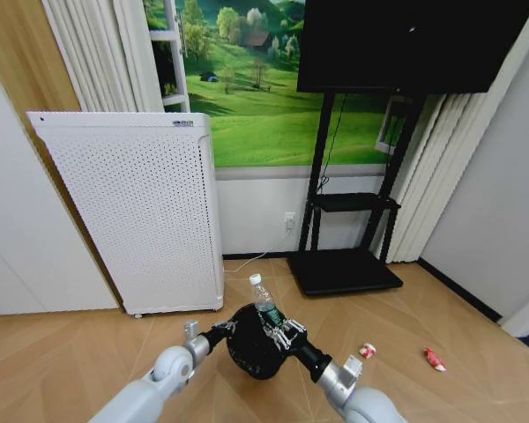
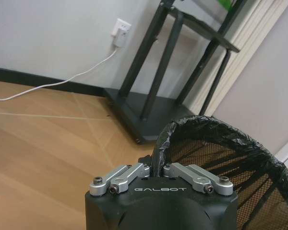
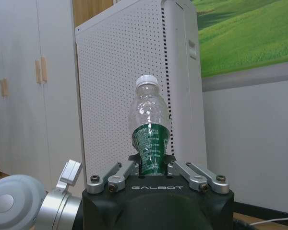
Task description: Pick up the trash bin and place the garbage on the floor into it.
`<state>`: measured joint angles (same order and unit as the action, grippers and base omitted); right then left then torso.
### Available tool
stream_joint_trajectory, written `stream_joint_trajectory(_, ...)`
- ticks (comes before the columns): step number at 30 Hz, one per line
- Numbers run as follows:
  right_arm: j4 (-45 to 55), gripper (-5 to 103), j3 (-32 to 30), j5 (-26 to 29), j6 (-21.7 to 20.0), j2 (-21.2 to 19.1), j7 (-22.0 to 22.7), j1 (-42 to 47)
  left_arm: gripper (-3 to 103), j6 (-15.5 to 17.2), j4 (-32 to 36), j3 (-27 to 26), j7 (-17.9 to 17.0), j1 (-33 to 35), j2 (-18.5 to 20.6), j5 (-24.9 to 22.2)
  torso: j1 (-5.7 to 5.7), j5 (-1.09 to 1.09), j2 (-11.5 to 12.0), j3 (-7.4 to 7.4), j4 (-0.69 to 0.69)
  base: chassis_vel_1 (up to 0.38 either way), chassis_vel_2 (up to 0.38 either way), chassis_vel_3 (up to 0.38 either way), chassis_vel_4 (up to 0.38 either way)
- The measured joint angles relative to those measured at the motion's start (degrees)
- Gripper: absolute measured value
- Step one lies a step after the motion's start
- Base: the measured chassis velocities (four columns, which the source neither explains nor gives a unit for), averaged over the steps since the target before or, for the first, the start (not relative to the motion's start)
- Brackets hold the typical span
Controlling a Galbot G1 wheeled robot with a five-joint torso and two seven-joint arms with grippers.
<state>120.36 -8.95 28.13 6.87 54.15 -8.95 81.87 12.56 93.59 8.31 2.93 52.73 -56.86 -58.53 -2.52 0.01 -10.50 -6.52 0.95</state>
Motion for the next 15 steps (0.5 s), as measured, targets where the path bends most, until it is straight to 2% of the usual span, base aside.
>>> stream_joint_trajectory(5, -2.36, 21, 0.28, -1.90, 0.90, 0.87, -0.88, 0.89, 7, 0.09, 1.66, 0.15, 0.28, 0.30, 0.23, -0.78, 0.00, 0.00, 0.00, 0.00, -0.01, 0.000, 0.000, 0.000, 0.000)
stream_joint_trajectory(6, -2.86, 18, 0.65, -2.43, 0.93, 1.15, -0.96, 1.14, 7, 0.14, 2.11, 0.08, 0.53, 0.66, 0.71, -0.77, 0.00, 0.00, 0.00, 0.00, -0.02, 0.000, 0.000, 0.000, 0.000)
stream_joint_trajectory(8, -3.35, 20, 1.15, -2.93, 0.92, 1.47, -0.96, 1.29, 7, 0.17, 2.37, -0.09, 0.80, 1.00, 1.10, -0.60, 0.00, -0.01, 0.00, 0.00, -0.02, 0.000, 0.000, 0.000, 0.000)
stream_joint_trajectory(11, -4.14, 31, 2.05, -4.49, 0.78, 2.18, -0.18, 1.21, 7, 0.19, 3.07, -0.75, 0.99, 1.82, 1.35, -0.31, 0.00, 0.00, 0.00, 0.00, -0.02, 0.000, 0.000, 0.000, 0.000)
stream_joint_trajectory(12, -4.20, 42, 2.25, -5.26, 0.77, 2.76, 0.34, 1.05, 7, 0.27, 3.64, -1.28, 1.01, 2.52, 1.36, -0.29, 0.00, -0.01, 0.00, 0.00, -0.02, 0.000, 0.000, 0.000, 0.000)
stream_joint_trajectory(15, -3.97, 47, 2.63, -5.37, 0.76, 3.29, 1.86, 0.90, 7, 0.40, 4.56, -2.27, 1.07, 3.67, 1.68, -0.29, 0.01, -0.01, 0.00, 0.00, -0.02, 0.000, 0.000, 0.000, 0.000)
